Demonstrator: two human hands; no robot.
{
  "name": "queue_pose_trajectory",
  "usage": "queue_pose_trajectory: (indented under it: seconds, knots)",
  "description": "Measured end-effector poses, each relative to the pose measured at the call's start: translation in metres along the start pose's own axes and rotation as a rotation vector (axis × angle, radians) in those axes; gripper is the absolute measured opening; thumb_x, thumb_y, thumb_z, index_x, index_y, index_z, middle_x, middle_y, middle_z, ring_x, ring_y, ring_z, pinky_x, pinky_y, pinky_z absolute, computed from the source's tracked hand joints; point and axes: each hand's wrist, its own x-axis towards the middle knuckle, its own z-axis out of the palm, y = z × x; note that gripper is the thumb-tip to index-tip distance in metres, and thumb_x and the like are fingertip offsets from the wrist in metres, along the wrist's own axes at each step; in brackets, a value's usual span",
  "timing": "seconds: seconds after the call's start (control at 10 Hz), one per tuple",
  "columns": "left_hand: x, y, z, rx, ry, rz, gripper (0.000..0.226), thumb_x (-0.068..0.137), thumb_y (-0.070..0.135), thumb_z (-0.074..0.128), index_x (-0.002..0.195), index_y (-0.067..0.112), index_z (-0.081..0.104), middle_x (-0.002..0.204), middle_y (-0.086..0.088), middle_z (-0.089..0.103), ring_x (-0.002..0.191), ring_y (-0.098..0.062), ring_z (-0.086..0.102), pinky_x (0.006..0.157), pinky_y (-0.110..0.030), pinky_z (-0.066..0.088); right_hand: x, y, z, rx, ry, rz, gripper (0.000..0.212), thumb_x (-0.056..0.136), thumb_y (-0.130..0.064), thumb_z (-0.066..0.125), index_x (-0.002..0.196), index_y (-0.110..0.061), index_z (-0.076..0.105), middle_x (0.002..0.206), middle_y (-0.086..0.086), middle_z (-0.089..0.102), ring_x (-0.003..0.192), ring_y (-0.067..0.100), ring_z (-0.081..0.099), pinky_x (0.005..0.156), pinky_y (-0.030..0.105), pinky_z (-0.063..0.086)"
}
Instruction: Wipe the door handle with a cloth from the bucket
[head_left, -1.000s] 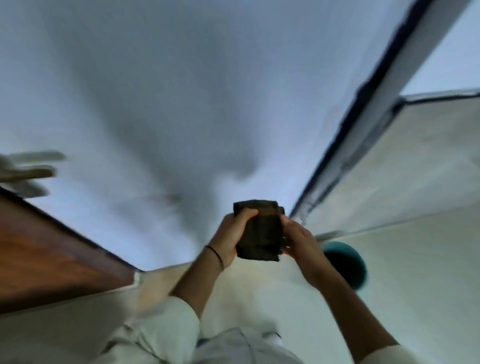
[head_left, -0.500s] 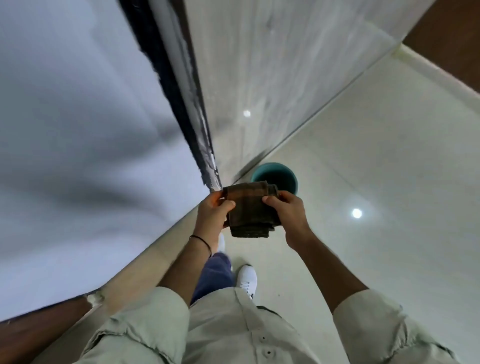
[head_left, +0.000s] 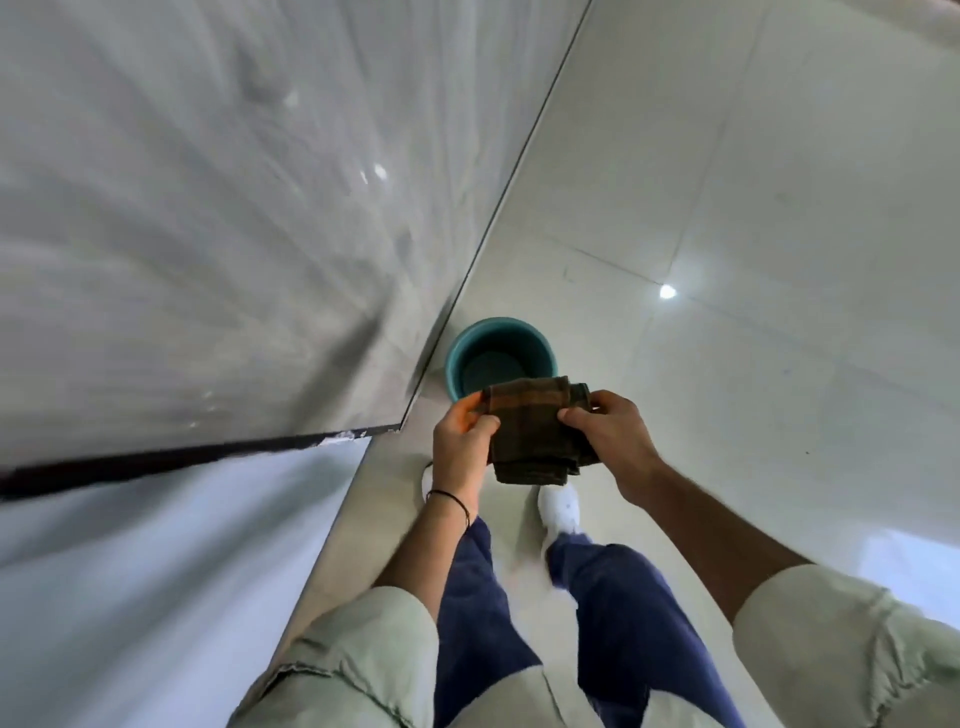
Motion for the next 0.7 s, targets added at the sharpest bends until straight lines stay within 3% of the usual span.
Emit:
queue_pose_trajectory:
  seconds: [0.1,0.2,0.3,0.4,0.5,0.6,0.7]
  knots:
    - [0.042,-0.003,0.012,0.003,0.014,-0.023,0.035,0.092,0.002,0.053,0.109,0.029,0.067,0.116,-0.013,0.07,0.112,-0.031,0.065,0.092,-0.044,0.056,0.049,0.002,0.006,-0.039,-0.051,0.014,0.021,0.093,-0.023,0.066,0.112,-0.015,0.061,0.098,0.004,0.067,0.083,0.013,0.064,0.063,0.019,0.05]
    - [0.088,-0.023,0.023,0.024,0.061,-0.042,0.035,0.09,0.001,0.054,0.097,0.033,0.067,0.105,-0.007,0.071,0.108,-0.031,0.067,0.094,-0.048,0.055,0.106,0.015,0.017,-0.052,-0.11,0.028,0.021,0.092,-0.019,0.067,0.112,-0.014,0.06,0.097,0.004,0.067,0.085,0.016,0.065,0.065,0.021,0.051]
    - [0.142,-0.05,0.039,0.023,0.125,-0.045,0.034,0.09,0.0,0.055,0.101,0.03,0.066,0.103,-0.002,0.071,0.105,-0.025,0.068,0.1,-0.05,0.053,0.174,0.036,0.032,-0.068,-0.158,0.035,0.017,0.092,-0.014,0.067,0.107,-0.014,0.061,0.094,0.005,0.067,0.087,0.02,0.064,0.068,0.025,0.053]
    - [0.198,-0.083,0.05,-0.01,0.173,-0.054,0.039,0.083,0.007,0.06,0.121,0.015,0.064,0.113,-0.009,0.072,0.112,-0.029,0.067,0.104,-0.053,0.051,0.243,0.063,0.048,-0.111,-0.206,0.018,0.024,0.089,-0.014,0.068,0.112,-0.01,0.062,0.103,0.01,0.07,0.097,0.027,0.067,0.078,0.033,0.057]
    - [0.251,-0.121,0.059,-0.025,0.216,-0.082,0.064,0.069,0.019,0.059,0.133,0.011,0.059,0.123,-0.012,0.07,0.114,-0.027,0.066,0.104,-0.054,0.05,0.303,0.085,0.063,-0.192,-0.232,-0.009,0.03,0.088,-0.017,0.068,0.117,-0.012,0.062,0.109,0.011,0.069,0.103,0.029,0.066,0.086,0.04,0.057]
    - [0.295,-0.157,0.063,0.034,0.225,-0.077,0.064,0.072,0.022,0.06,0.135,0.017,0.056,0.123,-0.004,0.069,0.113,-0.02,0.066,0.106,-0.046,0.05,0.353,0.104,0.079,-0.36,-0.26,-0.064,0.03,0.092,-0.019,0.064,0.12,-0.011,0.057,0.104,0.007,0.065,0.089,0.022,0.065,0.066,0.025,0.049]
    - [0.322,-0.185,0.064,0.257,0.31,-0.067,0.052,0.088,0.014,0.058,0.14,0.02,0.053,0.133,-0.005,0.064,0.116,-0.021,0.063,0.104,-0.03,0.047,0.375,0.118,0.09,-0.689,-0.171,-0.165,0.042,0.092,-0.025,0.06,0.128,-0.006,0.048,0.119,0.015,0.059,0.095,0.03,0.062,0.073,0.029,0.049]
